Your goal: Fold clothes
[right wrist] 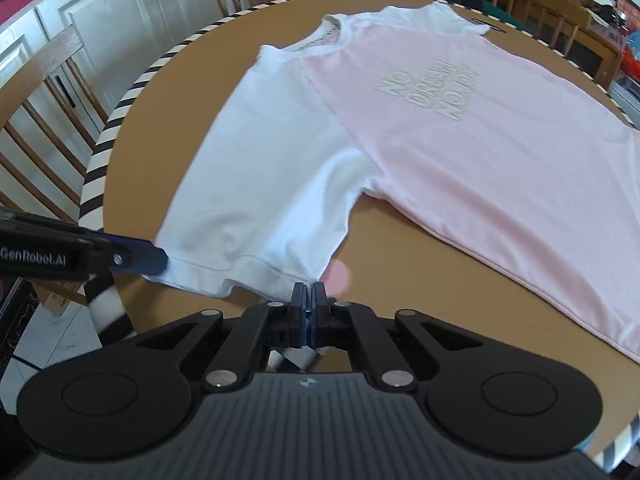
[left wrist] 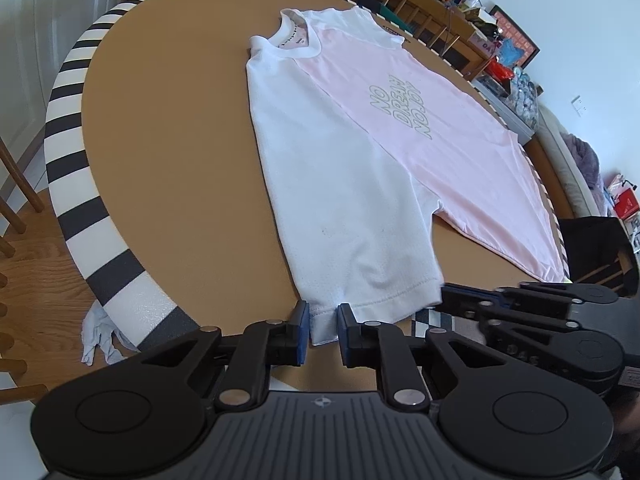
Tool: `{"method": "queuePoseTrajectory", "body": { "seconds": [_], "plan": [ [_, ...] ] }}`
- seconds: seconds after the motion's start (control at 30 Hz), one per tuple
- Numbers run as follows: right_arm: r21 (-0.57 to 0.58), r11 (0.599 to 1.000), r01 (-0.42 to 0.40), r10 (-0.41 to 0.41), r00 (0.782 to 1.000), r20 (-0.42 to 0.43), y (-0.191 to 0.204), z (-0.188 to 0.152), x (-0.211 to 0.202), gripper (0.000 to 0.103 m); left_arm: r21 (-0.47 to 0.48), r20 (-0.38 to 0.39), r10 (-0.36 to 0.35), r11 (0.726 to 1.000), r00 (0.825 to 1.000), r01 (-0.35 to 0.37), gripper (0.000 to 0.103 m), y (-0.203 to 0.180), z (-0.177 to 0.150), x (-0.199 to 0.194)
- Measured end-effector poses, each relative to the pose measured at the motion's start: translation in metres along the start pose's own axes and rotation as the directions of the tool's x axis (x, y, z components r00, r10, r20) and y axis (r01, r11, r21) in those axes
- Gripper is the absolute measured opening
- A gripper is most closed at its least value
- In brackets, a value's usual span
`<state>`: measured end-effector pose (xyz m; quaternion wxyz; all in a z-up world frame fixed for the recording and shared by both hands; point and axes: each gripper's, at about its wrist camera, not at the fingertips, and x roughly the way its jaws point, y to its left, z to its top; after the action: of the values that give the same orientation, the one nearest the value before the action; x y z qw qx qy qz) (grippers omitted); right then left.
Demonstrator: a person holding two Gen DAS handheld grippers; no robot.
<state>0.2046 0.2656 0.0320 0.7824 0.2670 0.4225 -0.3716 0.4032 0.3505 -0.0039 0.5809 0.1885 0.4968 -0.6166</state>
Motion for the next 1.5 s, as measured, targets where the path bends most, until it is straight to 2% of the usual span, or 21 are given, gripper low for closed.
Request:
{"method": "queuePoseTrajectory", "body": {
  "seconds": [0.17, 0.27, 0.37, 0.43, 0.53, 0.6, 0.67, 0.7, 0.77, 0.87, 1.0, 1.13, 1.2, 1.33, 1.5],
  "plan": [
    [0.121, 0.991, -0.052, 0.057, 0.998, -0.037, -0.029, -0.015, -0.015, 0.004, -0.015, -0.006, 0.015, 1.000, 1.000, -0.015, 0.017, 0.008, 0.001, -0.006],
    [0.251, 0.963, -0.100, 0.106, 0.994, -0.012, -0.043, -0.021, -0.019, 0.011, -0.048, 0.004, -0.010, 0.999, 1.000, 0.010, 0.020, 0.013, 0.001, -0.014],
    [0.328, 0.940, -0.091, 0.084, 0.996, 0.034, -0.054, -0.020, -0.017, 0.017, -0.081, 0.037, -0.041, 0.996, 0.998, 0.044, 0.023, 0.013, 0.001, -0.018],
    [0.355, 0.929, -0.106, 0.105, 0.994, 0.022, -0.057, -0.017, -0.008, 0.017, -0.083, 0.030, -0.044, 0.995, 0.999, 0.046, 0.023, 0.010, 0.002, -0.014],
    [0.343, 0.931, -0.129, 0.125, 0.992, 0.032, -0.050, -0.012, 0.001, 0.017, -0.075, 0.016, -0.051, 0.996, 0.999, 0.052, 0.024, 0.004, 0.001, -0.006],
    [0.294, 0.947, -0.129, 0.123, 0.992, 0.038, -0.042, -0.008, 0.004, 0.024, -0.059, 0.009, -0.045, 0.997, 0.999, 0.046, 0.029, -0.001, 0.001, -0.002],
    [0.216, 0.969, -0.119, 0.111, 0.993, 0.047, -0.030, -0.006, 0.006, 0.019, -0.025, 0.010, -0.032, 0.999, 0.999, 0.032, 0.027, -0.006, -0.001, 0.001],
    [0.152, 0.984, -0.095, 0.089, 0.995, 0.045, -0.023, -0.006, 0.007, 0.010, -0.019, 0.017, -0.031, 0.999, 0.999, 0.031, 0.025, -0.007, 0.001, -0.001],
    [0.094, 0.993, -0.072, 0.069, 0.997, 0.039, -0.016, -0.005, 0.007, 0.007, -0.017, 0.034, -0.032, 0.999, 0.999, 0.033, 0.004, -0.009, 0.006, -0.006],
    [0.166, 0.980, -0.109, 0.107, 0.994, 0.022, -0.024, -0.003, 0.006, 0.005, -0.013, 0.059, -0.033, 0.999, 0.998, 0.034, 0.002, -0.011, 0.012, -0.014],
    [0.234, 0.956, -0.178, 0.173, 0.984, 0.041, -0.031, 0.001, -0.003, 0.005, -0.007, 0.094, -0.035, 0.999, 0.995, 0.036, 0.002, -0.013, 0.022, -0.025],
    [0.333, 0.910, -0.248, 0.232, 0.969, 0.088, -0.045, 0.011, -0.017, 0.005, -0.001, 0.128, -0.038, 0.999, 0.991, 0.038, 0.002, -0.016, 0.031, -0.036],
    [0.416, 0.853, -0.315, 0.290, 0.949, 0.123, -0.061, 0.019, -0.021, 0.005, -0.007, 0.143, -0.050, 0.999, 0.988, 0.052, 0.002, -0.019, 0.041, -0.039],
    [0.554, 0.747, -0.367, 0.334, 0.928, 0.165, -0.100, 0.040, -0.025, 0.005, -0.001, 0.153, -0.088, 0.996, 0.984, 0.090, 0.002, -0.037, 0.090, -0.033],
    [0.654, 0.650, -0.386, 0.355, 0.916, 0.188, -0.151, 0.073, -0.010, 0.005, 0.074, 0.149, -0.075, 0.995, 0.986, 0.064, 0.002, -0.071, 0.164, 0.001]
  ]
}}
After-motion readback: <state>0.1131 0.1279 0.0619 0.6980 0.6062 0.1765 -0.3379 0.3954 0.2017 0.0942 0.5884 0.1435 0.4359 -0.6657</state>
